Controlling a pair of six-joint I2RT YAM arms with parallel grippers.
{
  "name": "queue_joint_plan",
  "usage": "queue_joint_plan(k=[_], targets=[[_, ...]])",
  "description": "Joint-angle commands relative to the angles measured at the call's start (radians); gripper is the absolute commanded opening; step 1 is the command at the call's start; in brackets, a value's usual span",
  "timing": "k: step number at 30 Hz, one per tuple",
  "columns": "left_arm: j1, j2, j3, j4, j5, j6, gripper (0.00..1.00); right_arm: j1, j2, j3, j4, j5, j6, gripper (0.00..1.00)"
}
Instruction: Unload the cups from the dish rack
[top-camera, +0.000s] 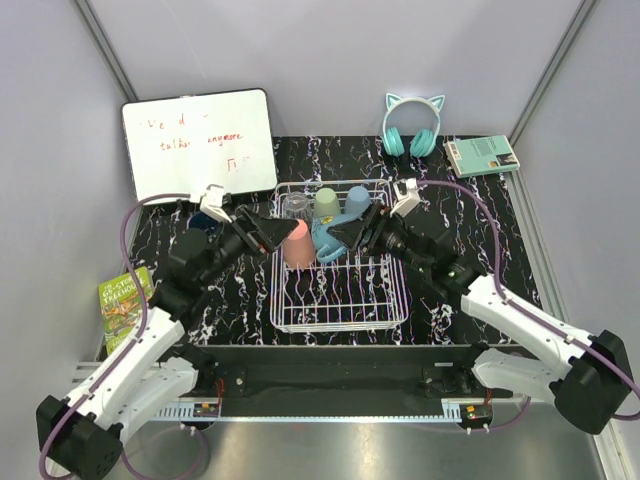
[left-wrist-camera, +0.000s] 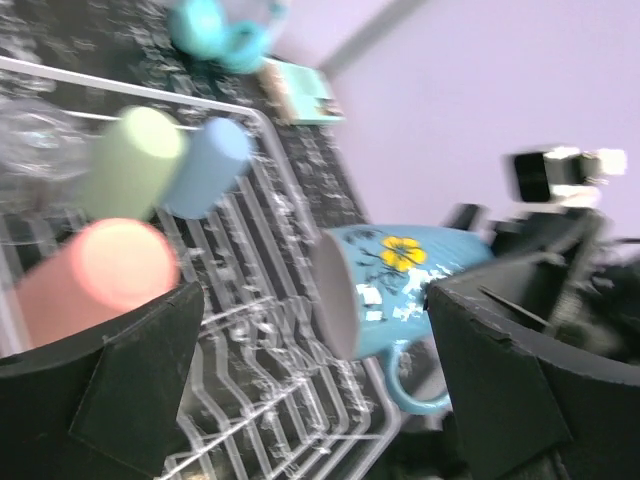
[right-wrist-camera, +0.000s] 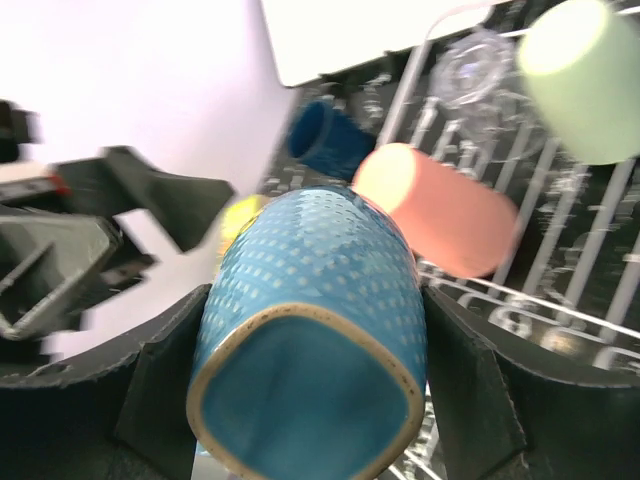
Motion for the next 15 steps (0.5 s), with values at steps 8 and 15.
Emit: queue_joint_plan(k=[8,15], targets=[[-0.036,0.014,-0.133,0.469,0.163,-0.173,0.90,-0.060,0.031,-0.119,0.632,-0.233,0.309,0.00],[-0.094,0.031,-0.117,0.497,0.140,-0.143,0.83,-0.060,0.127,-0.101,0.741,-0.276,0.380,0.00]])
